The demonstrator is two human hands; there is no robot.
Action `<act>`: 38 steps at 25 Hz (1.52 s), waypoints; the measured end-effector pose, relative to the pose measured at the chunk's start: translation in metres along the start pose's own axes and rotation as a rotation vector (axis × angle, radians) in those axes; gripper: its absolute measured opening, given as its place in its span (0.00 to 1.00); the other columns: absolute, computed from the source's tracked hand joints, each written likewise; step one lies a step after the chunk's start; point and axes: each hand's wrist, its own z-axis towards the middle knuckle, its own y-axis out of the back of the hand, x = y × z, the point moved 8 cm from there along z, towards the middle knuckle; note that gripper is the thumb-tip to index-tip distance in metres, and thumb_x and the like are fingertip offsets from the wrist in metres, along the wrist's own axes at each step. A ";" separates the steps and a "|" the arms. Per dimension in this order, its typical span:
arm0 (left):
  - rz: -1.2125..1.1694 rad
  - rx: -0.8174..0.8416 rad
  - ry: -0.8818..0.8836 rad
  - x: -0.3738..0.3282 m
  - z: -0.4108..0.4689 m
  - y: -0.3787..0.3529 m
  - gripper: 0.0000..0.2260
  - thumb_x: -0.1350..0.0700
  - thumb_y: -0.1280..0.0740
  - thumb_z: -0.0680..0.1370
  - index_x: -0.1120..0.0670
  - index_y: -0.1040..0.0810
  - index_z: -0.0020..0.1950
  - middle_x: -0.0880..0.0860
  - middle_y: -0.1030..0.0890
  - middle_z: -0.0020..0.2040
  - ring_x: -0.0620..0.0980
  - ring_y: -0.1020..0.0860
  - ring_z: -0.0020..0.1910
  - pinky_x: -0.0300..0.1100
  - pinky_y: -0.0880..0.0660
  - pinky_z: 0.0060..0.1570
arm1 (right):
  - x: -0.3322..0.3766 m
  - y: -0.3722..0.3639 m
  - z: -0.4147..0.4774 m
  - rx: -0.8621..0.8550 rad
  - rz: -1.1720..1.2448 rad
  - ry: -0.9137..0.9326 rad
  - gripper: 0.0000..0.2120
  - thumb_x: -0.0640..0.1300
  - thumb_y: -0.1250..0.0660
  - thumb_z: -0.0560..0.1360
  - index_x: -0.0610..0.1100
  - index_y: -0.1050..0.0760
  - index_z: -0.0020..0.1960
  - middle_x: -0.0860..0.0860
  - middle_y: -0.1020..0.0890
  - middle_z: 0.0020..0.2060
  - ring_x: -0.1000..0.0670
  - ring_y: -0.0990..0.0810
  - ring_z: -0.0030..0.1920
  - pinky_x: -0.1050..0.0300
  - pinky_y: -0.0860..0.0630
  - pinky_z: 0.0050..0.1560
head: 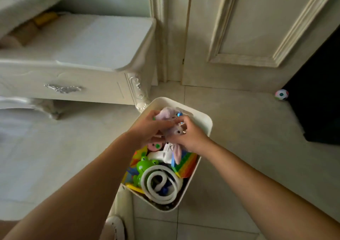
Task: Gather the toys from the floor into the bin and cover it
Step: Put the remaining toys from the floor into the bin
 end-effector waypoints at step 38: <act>1.406 -0.469 0.234 0.040 0.017 0.108 0.15 0.61 0.40 0.75 0.51 0.22 0.59 0.53 0.19 0.55 0.54 0.20 0.54 0.42 0.25 0.46 | -0.156 0.064 0.025 -0.362 0.191 -0.662 0.15 0.32 0.42 0.73 0.40 0.27 0.58 0.37 0.19 0.47 0.39 0.18 0.36 0.46 0.21 0.26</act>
